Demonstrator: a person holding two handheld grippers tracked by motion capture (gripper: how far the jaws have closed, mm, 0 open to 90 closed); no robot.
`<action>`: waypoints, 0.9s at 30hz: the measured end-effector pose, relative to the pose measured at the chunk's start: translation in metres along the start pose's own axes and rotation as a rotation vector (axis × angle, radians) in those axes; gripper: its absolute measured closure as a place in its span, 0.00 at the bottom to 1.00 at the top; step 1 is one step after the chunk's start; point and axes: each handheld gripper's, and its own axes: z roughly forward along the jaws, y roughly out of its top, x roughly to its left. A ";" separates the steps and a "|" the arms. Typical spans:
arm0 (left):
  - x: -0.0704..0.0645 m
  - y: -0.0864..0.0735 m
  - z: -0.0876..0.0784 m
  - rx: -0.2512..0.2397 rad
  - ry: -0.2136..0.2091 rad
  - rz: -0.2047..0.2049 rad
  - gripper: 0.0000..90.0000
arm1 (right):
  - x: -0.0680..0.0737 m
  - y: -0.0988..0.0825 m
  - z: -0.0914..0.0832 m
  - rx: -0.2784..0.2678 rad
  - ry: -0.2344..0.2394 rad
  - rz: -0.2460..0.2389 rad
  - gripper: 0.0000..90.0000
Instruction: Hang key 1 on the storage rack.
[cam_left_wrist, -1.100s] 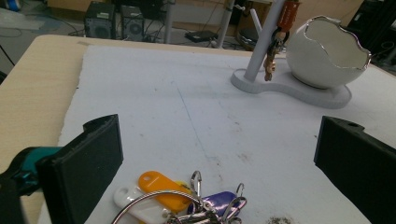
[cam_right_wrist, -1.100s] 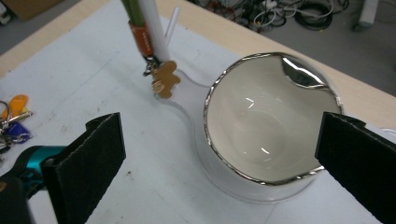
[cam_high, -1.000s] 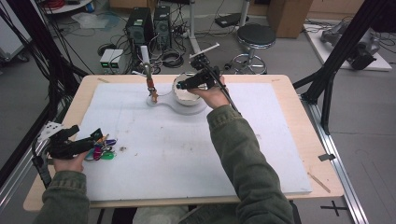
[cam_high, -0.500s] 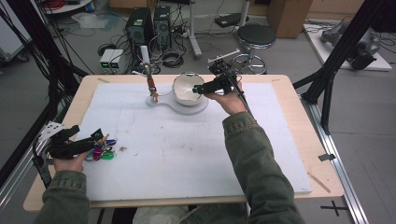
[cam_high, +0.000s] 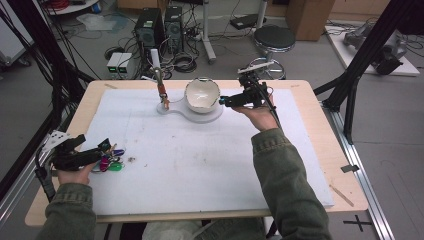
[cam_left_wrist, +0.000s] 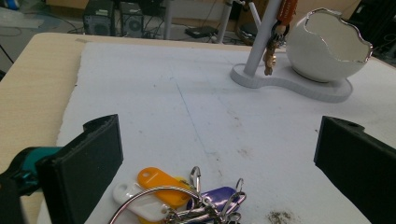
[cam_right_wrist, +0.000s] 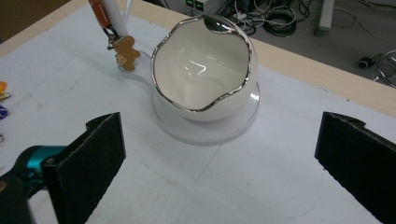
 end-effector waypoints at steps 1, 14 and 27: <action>0.000 0.000 0.000 0.001 -0.001 0.002 0.02 | -0.002 -0.003 0.000 -0.005 0.002 0.003 0.01; -0.001 0.000 0.000 0.005 -0.002 0.006 0.02 | -0.017 -0.035 -0.006 -0.005 0.008 0.040 0.01; -0.001 0.000 -0.001 0.010 -0.004 0.008 0.02 | -0.017 -0.057 -0.014 -0.023 -0.004 0.024 0.01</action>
